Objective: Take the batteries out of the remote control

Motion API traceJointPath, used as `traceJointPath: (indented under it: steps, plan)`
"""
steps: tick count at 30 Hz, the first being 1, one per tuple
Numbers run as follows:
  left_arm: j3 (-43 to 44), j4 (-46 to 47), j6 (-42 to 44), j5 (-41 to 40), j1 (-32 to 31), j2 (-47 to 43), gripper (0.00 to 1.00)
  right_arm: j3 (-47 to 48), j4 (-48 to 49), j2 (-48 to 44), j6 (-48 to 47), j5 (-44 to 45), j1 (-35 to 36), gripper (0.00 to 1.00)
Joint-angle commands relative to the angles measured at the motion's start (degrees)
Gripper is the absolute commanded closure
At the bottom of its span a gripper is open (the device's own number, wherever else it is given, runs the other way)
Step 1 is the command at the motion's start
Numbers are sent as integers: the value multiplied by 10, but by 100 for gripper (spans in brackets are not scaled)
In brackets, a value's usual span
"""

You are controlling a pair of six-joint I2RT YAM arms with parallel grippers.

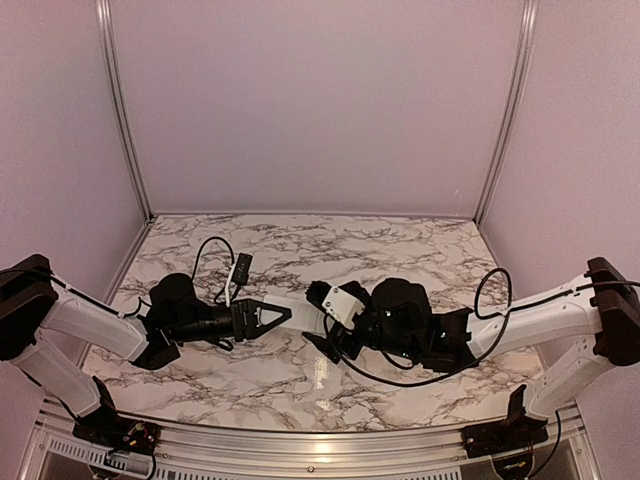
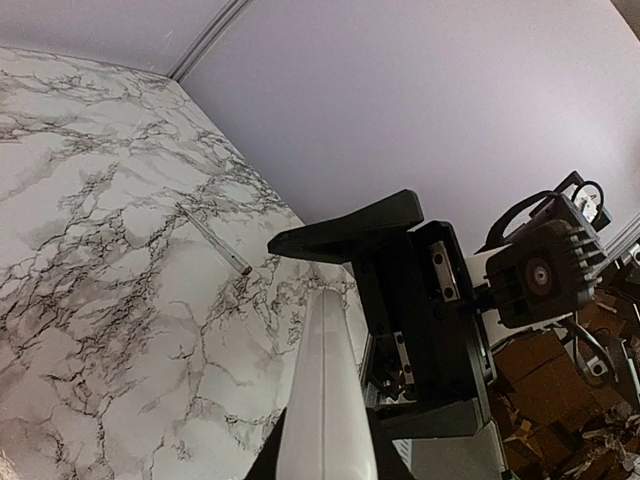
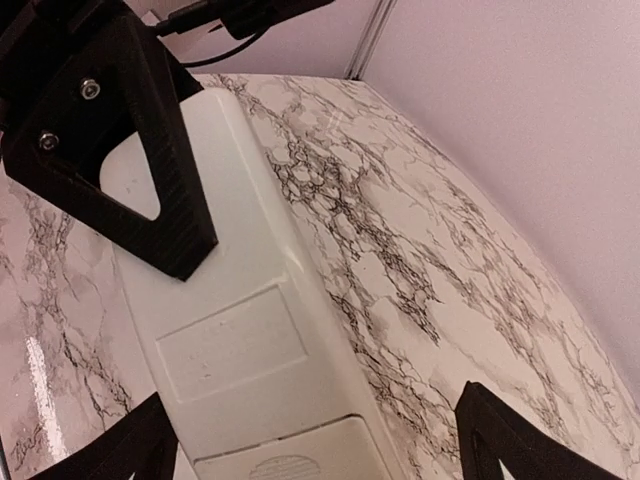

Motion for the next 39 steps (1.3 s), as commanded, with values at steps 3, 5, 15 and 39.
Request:
traceJointPath:
  steps: [3, 5, 15, 39]
  plan:
    - [-9, -7, 20, -14, -5, -7, 100, 24, 1, -40, 156, -67, -68, 2]
    - [-11, -1, 18, -20, -5, -4, 100, 17, 9, -54, 188, -124, -86, 2]
    - [-21, 4, 14, -55, -5, -5, 100, -9, 67, -76, 289, -298, -141, 5]
    - [-76, 54, -45, -140, -4, -38, 100, 64, 4, 53, 417, -357, -145, 22]
